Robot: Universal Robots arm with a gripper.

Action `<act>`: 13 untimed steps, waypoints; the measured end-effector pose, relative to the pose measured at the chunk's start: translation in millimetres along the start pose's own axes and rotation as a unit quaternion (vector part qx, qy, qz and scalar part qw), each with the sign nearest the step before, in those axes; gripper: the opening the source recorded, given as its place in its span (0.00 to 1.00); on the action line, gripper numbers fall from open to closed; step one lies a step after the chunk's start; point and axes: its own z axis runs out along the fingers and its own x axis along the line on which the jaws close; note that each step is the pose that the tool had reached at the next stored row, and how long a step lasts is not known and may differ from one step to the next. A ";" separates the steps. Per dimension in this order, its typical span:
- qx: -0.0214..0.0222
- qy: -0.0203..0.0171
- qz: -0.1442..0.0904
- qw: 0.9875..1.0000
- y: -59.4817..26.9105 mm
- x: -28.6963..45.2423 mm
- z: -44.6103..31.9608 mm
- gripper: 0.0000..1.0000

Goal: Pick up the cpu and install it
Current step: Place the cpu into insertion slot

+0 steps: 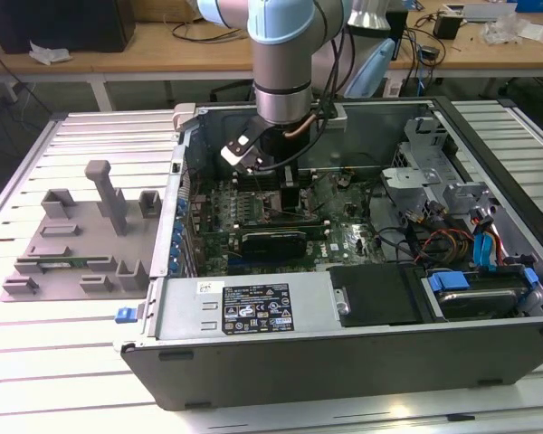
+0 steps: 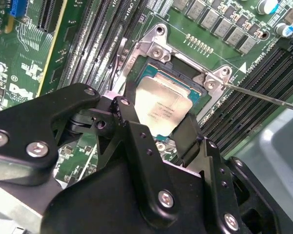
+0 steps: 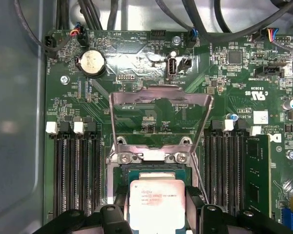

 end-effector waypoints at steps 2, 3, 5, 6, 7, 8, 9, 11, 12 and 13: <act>0.000 0.000 0.000 1.000 -0.1 0.0 1.2 0.55; 0.000 0.000 0.000 1.000 -0.1 0.0 1.4 0.55; 0.000 0.000 0.000 1.000 -0.1 0.0 1.7 0.55; 0.000 0.000 -0.001 1.000 -0.1 0.0 1.9 0.55; 0.000 0.000 -0.002 1.000 0.0 0.1 2.0 0.55; 0.000 0.000 -0.005 1.000 0.2 0.1 2.1 0.55; 0.000 0.000 -0.006 1.000 0.3 0.1 2.3 0.55; 0.000 0.000 -0.006 1.000 0.2 0.1 3.2 0.55; 0.000 0.000 -0.006 1.000 0.2 0.1 3.3 0.55; 0.000 0.000 -0.006 1.000 0.2 0.1 3.4 0.55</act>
